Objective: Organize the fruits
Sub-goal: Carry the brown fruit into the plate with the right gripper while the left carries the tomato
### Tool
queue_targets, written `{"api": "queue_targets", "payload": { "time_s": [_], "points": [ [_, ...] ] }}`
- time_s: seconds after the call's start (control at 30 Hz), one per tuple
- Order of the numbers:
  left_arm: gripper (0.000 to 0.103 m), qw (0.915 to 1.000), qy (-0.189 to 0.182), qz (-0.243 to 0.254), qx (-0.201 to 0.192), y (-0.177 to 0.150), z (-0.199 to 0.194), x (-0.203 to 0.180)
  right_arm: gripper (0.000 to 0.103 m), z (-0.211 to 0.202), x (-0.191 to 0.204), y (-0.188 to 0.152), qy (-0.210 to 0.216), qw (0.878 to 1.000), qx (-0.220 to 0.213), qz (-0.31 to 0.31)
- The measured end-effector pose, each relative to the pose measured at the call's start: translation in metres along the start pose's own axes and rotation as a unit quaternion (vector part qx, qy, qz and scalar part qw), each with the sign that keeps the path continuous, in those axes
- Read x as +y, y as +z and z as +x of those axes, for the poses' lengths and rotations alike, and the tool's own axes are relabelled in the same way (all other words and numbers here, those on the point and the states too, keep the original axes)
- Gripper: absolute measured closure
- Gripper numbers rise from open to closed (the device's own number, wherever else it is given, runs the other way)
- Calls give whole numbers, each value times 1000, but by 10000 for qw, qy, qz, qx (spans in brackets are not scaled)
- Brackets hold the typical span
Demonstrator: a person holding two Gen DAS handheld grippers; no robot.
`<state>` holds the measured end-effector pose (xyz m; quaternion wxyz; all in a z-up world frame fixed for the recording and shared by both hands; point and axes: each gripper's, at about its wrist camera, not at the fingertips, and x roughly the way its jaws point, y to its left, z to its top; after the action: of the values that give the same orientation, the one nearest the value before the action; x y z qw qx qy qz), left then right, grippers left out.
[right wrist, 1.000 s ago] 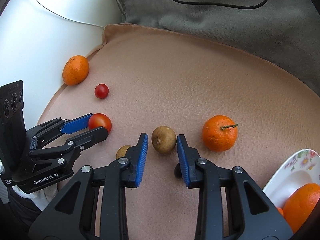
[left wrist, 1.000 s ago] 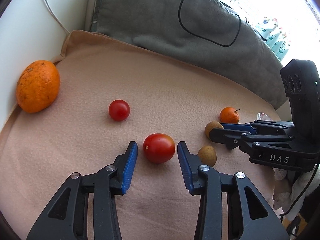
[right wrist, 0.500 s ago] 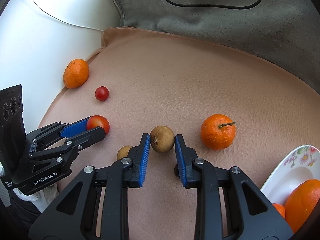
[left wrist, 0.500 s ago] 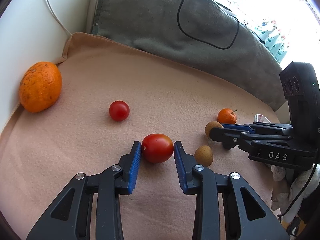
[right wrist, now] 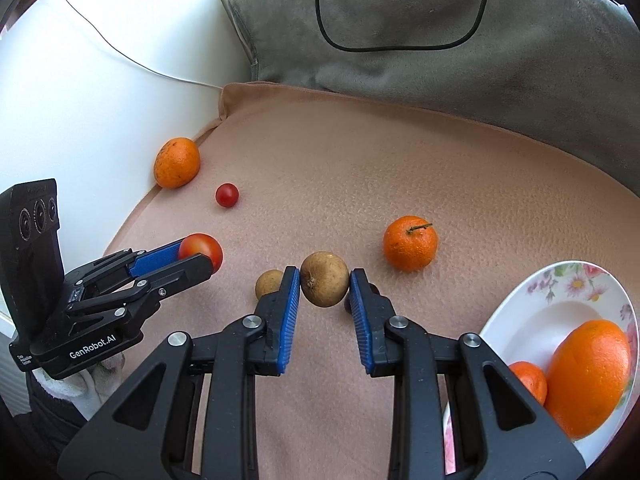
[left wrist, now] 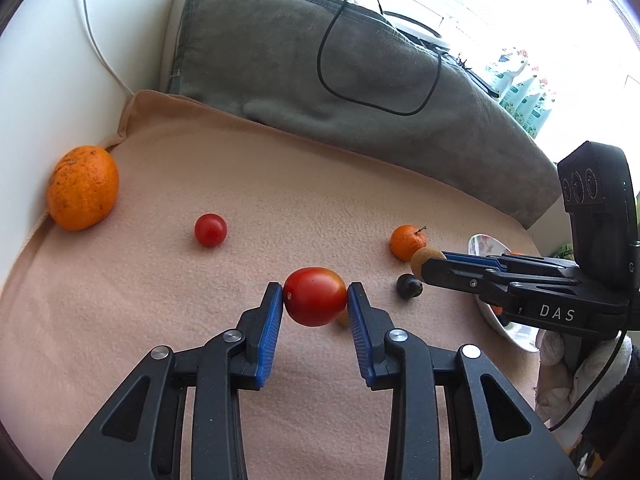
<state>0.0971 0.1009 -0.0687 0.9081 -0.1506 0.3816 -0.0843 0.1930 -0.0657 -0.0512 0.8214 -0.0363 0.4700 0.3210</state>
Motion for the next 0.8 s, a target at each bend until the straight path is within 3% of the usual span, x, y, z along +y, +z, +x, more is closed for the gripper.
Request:
{"api": "queue_targets", "payload": {
  "time_s": [0.8],
  "points": [
    [71,9969,-593,523,-3,-2,-1,-87,76,-112,-66,-69,-303,9949,-700,657]
  ]
}}
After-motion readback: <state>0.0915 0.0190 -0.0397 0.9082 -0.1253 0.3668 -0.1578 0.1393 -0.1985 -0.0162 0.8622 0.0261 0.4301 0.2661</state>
